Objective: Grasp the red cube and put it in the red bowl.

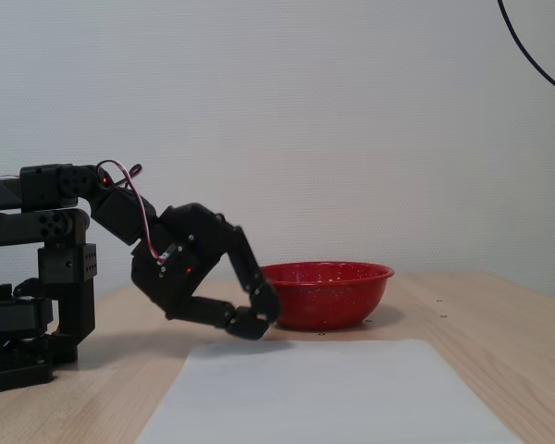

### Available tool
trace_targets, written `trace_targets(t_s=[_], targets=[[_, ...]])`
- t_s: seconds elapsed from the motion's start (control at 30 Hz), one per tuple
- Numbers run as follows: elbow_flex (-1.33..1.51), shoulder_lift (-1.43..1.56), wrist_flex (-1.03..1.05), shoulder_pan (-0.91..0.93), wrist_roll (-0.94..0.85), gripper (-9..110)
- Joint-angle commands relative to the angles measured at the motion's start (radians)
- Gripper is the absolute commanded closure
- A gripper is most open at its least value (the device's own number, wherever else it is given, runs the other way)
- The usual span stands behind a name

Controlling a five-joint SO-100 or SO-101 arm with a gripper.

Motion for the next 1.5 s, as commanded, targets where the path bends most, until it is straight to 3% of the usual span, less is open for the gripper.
trace_targets(t_s=[0.0, 0.2, 1.47], targets=[[0.005, 0.028, 0.02, -0.014, -0.006, 101], [0.005, 0.028, 0.147, -0.011, 0.012, 101], [0.005, 0.026, 0.149, 0.049, 0.067, 101]])
